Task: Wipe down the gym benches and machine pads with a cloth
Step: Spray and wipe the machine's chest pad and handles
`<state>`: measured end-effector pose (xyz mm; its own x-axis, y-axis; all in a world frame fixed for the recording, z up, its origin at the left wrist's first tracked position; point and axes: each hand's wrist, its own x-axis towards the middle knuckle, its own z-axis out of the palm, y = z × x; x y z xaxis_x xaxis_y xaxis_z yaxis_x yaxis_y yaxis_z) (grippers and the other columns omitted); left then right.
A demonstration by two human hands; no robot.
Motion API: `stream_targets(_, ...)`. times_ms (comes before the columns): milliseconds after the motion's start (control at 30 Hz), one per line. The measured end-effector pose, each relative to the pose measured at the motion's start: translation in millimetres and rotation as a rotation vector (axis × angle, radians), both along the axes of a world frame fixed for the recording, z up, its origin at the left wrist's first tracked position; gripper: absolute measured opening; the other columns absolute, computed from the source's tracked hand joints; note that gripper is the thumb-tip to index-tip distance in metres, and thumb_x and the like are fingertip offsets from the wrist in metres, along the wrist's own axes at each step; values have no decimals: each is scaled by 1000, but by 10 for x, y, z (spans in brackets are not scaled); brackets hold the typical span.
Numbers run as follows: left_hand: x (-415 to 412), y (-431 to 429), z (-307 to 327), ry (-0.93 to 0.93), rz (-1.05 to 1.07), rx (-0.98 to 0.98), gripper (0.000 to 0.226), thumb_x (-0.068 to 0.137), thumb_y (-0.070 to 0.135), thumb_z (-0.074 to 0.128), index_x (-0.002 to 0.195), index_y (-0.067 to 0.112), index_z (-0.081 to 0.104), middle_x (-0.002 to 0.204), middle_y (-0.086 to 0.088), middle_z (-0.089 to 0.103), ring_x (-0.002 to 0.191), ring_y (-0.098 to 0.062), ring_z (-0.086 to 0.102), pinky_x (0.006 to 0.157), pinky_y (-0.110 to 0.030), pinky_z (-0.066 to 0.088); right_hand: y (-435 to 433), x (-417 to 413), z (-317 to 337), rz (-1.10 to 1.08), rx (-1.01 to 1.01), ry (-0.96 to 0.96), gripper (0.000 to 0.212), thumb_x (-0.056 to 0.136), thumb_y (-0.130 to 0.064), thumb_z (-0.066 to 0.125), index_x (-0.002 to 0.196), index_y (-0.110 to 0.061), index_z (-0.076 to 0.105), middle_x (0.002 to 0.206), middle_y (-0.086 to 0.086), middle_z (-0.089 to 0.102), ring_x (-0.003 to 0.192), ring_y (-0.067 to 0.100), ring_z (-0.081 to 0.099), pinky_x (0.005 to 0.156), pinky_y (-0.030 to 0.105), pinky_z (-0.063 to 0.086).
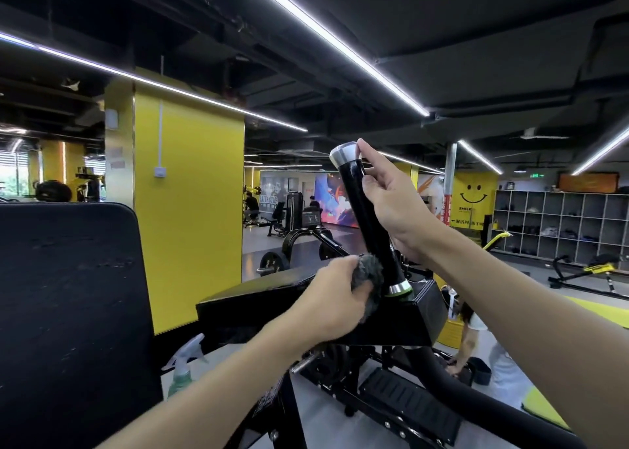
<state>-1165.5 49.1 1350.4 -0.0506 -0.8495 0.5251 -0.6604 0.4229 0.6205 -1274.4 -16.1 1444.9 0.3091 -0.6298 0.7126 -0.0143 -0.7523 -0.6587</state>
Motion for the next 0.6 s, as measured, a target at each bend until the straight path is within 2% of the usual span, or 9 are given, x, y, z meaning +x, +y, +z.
stream_targets(67,86,-14,178,127,0,-44,13,98,12,53,95,17,64,92,-12,72,79,-18,68,74,-37,59,-10,-2,4,9,17,-12,51,105,-10,39,144,-42,40,118,3,66,92,20,60,85,35,55)
stream_targets(133,192,-94,484,447,-1,-133,19,101,3,47,95,12,62,92,-18,69,70,-15,65,50,-29,52,-20,-12,4,19,39,-12,51,105,-10,40,143,-43,42,116,2,67,97,19,63,93,45,55)
stream_targets(200,277,-215,803,643,-28,-218,15,104,5,45,107,9,59,102,-16,67,81,-20,64,49,-24,47,-17,-36,1,22,46,-4,52,104,-6,40,145,-39,41,117,-2,68,104,13,64,91,33,55)
stream_targets(233,286,-276,897,658,-33,-249,15,104,7,44,107,10,59,103,-14,68,87,-23,65,53,-25,48,-11,-53,-4,26,49,-3,53,103,-3,40,144,-37,43,117,-5,67,104,9,64,88,26,53)
stream_targets(300,248,-362,911,624,-37,-254,18,104,7,44,104,11,62,104,-14,69,94,-27,67,61,-30,52,3,-98,-23,36,57,-14,54,101,1,41,141,-34,49,117,-10,67,98,1,66,83,22,54)
stream_targets(433,129,-335,606,527,-53,-252,18,104,5,44,103,6,62,94,-12,68,78,-22,65,55,-27,51,1,-144,-70,9,28,19,52,102,-2,41,141,-34,50,111,-13,65,89,-1,62,75,15,51)
stream_targets(533,62,-262,407,482,-57,-219,20,104,6,46,99,15,62,95,-8,70,85,-20,67,76,-37,58,12,-117,-94,-4,-2,-3,48,103,-7,41,141,-37,49,105,-11,64,92,3,60,75,14,48)
stream_targets(567,46,-219,323,442,-71,-183,19,104,6,46,101,16,62,98,-7,71,90,-18,68,82,-35,57,21,-111,-110,-10,-9,-14,47,104,-9,41,141,-37,48,105,-9,65,89,6,60,75,14,47)
stream_targets(600,31,-149,242,380,-105,-139,19,104,5,47,102,16,61,100,-5,72,92,-14,68,85,-27,56,13,-95,-126,-26,-19,-10,47,105,-11,39,143,-38,46,102,-6,65,84,9,59,73,17,46)
